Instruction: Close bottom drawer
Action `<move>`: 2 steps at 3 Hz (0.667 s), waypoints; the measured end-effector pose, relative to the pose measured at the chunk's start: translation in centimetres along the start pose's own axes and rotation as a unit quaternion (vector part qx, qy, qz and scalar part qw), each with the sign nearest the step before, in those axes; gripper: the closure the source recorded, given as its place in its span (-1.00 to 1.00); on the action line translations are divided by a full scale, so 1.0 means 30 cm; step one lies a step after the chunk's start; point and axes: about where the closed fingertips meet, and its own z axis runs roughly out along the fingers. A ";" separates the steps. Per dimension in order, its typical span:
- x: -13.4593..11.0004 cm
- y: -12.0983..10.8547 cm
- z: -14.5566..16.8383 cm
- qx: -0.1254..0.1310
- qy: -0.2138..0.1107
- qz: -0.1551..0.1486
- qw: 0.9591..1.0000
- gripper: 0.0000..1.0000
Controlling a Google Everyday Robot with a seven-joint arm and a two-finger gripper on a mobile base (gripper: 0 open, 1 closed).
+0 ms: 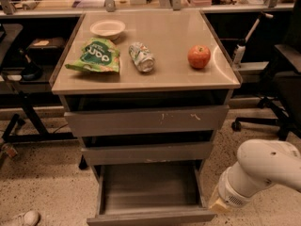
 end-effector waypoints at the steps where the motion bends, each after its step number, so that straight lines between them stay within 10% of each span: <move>1: 0.053 -0.013 0.204 -0.025 -0.006 0.030 0.999 1.00; 2: 0.100 -0.024 0.418 -0.056 -0.006 0.064 0.996 1.00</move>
Offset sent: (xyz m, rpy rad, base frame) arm -0.0030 0.0006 -0.1866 0.0563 0.1663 -0.1662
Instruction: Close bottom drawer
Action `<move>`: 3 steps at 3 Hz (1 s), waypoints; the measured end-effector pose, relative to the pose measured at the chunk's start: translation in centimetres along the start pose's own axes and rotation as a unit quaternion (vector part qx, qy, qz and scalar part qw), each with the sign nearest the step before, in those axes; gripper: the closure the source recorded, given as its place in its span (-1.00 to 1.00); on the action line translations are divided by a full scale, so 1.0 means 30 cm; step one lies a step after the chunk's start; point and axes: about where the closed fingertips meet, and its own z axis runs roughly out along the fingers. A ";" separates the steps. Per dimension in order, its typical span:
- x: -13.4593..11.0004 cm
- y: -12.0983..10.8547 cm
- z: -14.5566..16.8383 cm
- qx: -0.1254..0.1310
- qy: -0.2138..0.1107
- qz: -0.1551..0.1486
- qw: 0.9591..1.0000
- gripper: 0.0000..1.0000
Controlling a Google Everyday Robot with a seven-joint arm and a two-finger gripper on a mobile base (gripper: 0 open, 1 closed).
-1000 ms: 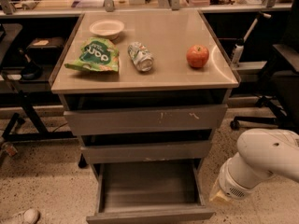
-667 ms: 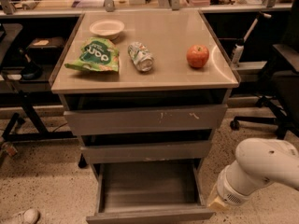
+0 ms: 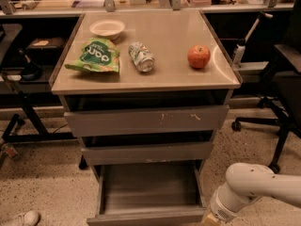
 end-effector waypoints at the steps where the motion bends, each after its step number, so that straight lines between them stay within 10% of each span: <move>1: 0.000 0.000 0.001 0.000 0.000 0.000 1.000 1.00; 3: 0.053 -0.036 0.160 -0.028 -0.023 0.031 0.999 1.00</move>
Offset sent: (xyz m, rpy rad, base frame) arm -0.0054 0.0029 -0.0139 0.0411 0.0294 -0.0042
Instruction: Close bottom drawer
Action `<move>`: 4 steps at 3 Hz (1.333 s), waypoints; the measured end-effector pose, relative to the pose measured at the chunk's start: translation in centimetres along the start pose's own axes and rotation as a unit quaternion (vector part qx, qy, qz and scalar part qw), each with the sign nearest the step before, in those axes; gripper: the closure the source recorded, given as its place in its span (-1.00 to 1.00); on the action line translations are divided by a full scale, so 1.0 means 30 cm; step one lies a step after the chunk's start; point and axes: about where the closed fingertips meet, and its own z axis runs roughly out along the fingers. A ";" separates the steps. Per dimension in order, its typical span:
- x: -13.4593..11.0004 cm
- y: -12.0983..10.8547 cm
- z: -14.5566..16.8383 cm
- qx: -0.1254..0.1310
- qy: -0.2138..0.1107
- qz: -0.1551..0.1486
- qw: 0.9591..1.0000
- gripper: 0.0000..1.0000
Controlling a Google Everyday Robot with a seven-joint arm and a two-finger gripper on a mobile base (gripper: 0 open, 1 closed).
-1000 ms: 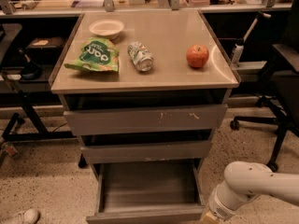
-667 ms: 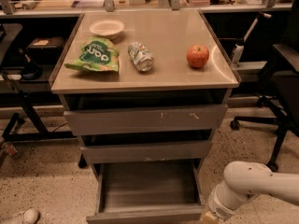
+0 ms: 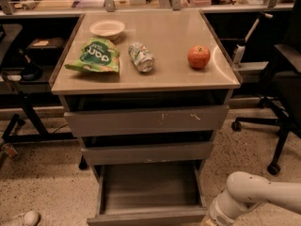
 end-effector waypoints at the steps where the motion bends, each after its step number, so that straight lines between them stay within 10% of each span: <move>1: 0.057 -0.051 0.193 -0.032 -0.015 0.037 0.999 1.00; 4: 0.072 -0.097 0.436 -0.056 -0.046 0.070 0.995 1.00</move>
Offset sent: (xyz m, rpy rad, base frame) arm -0.0160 0.0095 -0.1584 0.1101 0.1569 -0.1496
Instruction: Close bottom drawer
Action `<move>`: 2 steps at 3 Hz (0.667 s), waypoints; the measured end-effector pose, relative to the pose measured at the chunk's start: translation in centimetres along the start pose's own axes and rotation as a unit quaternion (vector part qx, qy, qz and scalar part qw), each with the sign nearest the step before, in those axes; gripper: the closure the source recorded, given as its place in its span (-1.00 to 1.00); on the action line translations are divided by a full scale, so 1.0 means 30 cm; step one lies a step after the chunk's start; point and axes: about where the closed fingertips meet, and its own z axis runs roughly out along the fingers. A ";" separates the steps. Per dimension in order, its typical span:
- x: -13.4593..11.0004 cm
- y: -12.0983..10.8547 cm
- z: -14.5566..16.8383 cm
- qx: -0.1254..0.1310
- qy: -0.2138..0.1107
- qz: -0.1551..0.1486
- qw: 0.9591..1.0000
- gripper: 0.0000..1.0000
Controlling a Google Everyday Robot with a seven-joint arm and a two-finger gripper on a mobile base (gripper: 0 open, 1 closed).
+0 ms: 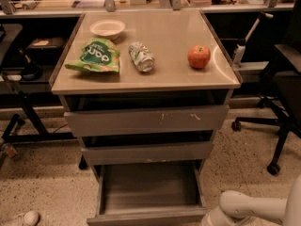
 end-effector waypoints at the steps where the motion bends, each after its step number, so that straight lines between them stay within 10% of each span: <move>1: -0.043 -0.073 0.066 0.017 -0.030 0.013 0.999 1.00; 2: -0.088 -0.144 0.114 0.027 -0.053 0.026 0.998 1.00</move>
Offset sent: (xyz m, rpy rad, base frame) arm 0.0715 0.0126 -0.0638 0.0342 -0.1051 -0.1745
